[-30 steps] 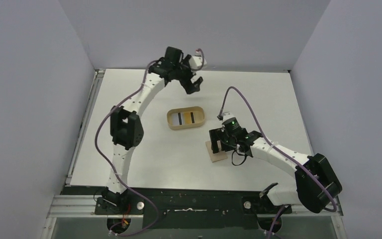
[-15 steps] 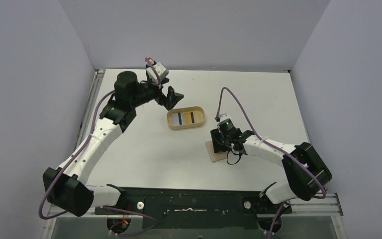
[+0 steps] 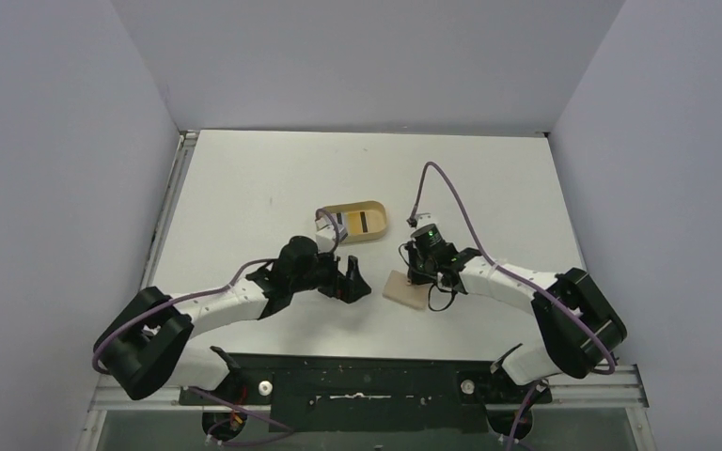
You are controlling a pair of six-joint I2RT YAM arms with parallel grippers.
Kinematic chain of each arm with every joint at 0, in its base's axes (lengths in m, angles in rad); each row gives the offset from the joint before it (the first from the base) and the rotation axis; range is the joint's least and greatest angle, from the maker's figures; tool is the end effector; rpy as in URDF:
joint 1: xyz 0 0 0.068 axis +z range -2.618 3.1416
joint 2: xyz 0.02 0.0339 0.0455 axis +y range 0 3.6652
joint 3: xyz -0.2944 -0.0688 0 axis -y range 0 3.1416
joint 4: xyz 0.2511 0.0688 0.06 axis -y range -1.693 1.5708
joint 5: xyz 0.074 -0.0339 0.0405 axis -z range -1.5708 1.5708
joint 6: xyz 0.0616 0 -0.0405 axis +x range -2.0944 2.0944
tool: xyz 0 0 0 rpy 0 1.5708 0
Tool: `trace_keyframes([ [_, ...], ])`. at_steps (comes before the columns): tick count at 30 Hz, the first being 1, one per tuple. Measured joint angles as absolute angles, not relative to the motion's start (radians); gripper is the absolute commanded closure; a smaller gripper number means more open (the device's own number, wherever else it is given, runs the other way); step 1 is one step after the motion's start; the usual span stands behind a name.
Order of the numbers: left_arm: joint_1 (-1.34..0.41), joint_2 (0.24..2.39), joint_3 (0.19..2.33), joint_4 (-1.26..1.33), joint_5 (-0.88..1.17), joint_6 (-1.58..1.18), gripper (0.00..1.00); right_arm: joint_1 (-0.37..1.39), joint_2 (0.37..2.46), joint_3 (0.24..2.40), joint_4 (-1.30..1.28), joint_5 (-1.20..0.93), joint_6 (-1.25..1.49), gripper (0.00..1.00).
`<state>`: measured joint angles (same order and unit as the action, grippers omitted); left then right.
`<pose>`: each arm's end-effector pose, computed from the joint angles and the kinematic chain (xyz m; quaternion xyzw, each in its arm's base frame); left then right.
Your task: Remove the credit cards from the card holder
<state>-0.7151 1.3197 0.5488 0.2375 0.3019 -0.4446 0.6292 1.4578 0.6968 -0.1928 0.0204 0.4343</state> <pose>0.2018 -0.1995 0.1992 0.1896 0.8407 -0.3778 0.3384 0.2340 0.1687 0.1657 -0.0896 0.9485 0.1456 0.2666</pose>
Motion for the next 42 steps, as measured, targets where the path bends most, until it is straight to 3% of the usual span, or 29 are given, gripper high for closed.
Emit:
trace_keyframes([
  [12,-0.764,1.440,0.515,0.557,0.184,-0.698,0.03,0.629,1.259,0.661,-0.179,-0.033,0.595,1.00],
  [27,-0.806,1.407,0.465,0.799,0.049,-0.835,0.07,0.628,1.075,0.733,-0.267,0.109,0.893,1.00],
  [30,-0.819,1.457,0.457,0.909,0.037,-0.870,0.16,0.628,1.075,0.733,-0.273,0.110,0.910,1.00],
  [32,-0.824,1.505,0.458,0.962,0.038,-0.894,0.29,0.628,1.075,0.733,-0.273,0.110,0.922,1.00],
  [38,-0.837,1.626,0.505,1.061,0.078,-0.945,0.77,0.629,1.069,0.733,-0.270,0.114,0.944,1.00],
  [40,-0.839,1.647,0.520,1.098,0.096,-0.957,1.00,0.629,1.069,0.733,-0.270,0.116,0.952,1.00],
  [42,-0.839,1.658,0.524,1.137,0.117,-0.964,1.00,0.628,1.066,0.733,-0.269,0.119,0.955,1.00],
])
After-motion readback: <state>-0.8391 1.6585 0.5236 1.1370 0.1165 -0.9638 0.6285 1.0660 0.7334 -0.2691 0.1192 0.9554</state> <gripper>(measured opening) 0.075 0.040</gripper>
